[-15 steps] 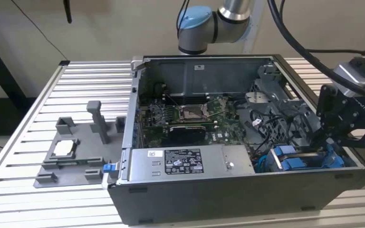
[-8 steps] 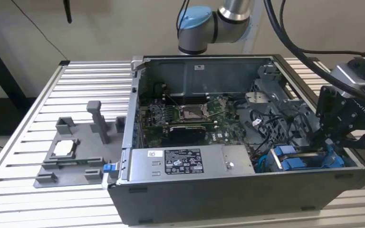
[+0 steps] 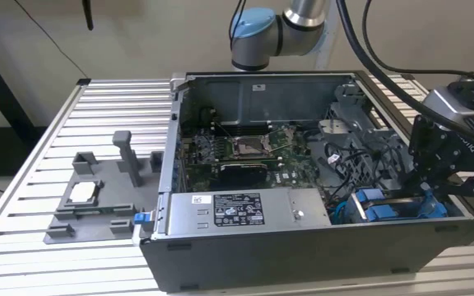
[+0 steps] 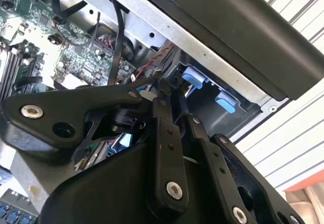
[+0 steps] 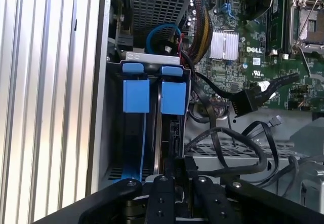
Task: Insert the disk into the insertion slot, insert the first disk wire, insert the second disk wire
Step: 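Insert the first disk wire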
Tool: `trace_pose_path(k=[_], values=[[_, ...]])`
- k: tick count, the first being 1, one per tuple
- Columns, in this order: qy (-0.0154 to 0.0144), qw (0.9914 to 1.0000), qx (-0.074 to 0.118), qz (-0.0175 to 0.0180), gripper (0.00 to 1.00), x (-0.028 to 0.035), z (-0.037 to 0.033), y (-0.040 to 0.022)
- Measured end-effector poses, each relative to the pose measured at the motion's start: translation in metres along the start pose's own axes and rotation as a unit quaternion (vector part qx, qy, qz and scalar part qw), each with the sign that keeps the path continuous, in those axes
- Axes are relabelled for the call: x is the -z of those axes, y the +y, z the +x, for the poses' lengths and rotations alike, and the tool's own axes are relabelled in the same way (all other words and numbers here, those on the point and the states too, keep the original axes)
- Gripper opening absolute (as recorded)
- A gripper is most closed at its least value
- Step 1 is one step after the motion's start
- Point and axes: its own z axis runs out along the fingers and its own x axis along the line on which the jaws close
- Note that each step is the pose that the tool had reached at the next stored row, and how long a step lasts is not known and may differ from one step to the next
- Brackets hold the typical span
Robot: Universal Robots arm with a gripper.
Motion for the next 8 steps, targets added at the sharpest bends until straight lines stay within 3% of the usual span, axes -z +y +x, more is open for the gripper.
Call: trace_pose_path(k=[4,5,8], values=[[-0.0009,1.00000,0.000,0.0000,0.21,0.0001,0.0000,0.0004],[-0.0010,1.00000,0.000,0.0000,0.27,0.0023,-0.0003,0.0006],[-0.0008,1.00000,0.000,0.0001,0.27,0.0122,-0.0017,0.0024]])
